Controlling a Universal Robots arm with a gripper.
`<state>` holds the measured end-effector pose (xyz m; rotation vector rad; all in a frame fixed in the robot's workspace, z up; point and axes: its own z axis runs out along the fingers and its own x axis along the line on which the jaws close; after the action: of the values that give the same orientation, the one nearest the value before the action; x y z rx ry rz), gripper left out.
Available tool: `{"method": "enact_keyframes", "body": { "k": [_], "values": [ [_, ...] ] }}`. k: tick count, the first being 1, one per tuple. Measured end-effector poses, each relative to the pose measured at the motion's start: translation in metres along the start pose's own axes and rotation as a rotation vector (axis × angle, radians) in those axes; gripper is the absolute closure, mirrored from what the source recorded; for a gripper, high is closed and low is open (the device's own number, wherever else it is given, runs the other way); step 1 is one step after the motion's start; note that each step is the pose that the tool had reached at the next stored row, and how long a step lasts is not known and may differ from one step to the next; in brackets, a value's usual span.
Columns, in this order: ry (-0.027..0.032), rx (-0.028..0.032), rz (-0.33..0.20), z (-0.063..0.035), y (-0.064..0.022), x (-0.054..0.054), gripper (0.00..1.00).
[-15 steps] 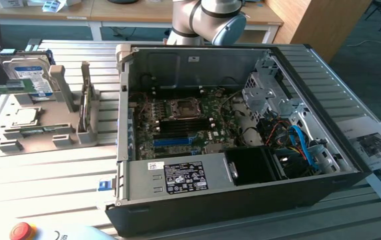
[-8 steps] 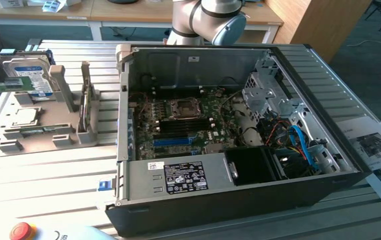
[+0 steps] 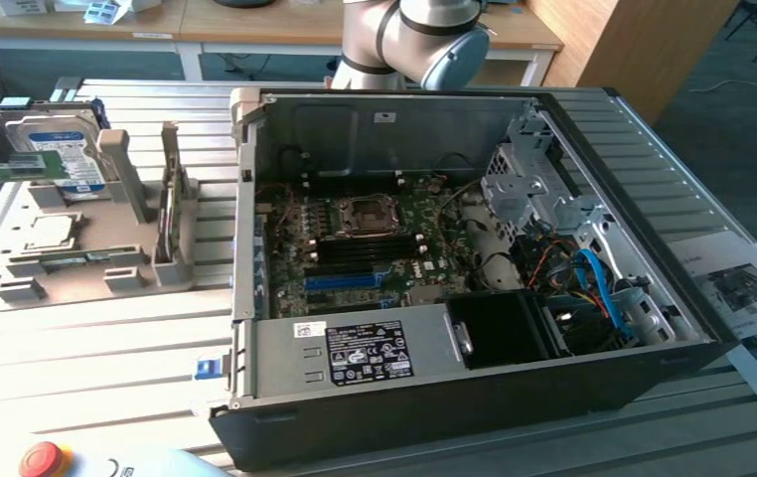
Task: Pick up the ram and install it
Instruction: 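Pick up the ram and move it above insertion slot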
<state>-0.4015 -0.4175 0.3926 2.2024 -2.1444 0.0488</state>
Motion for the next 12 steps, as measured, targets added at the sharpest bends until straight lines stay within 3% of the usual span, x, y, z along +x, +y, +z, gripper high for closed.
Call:
{"method": "enact_keyframes", "body": {
  "k": [4, 8, 12],
  "values": [
    [-0.0057, 0.0003, 0.0, -0.0007, -0.0001, 0.0, 0.88],
    [-0.0061, 0.0002, 0.0, -0.001, -0.0027, 0.0, 0.88],
    [-0.0061, 0.0002, 0.0, -0.0012, -0.0114, 0.0, 0.88]
  ]
}}
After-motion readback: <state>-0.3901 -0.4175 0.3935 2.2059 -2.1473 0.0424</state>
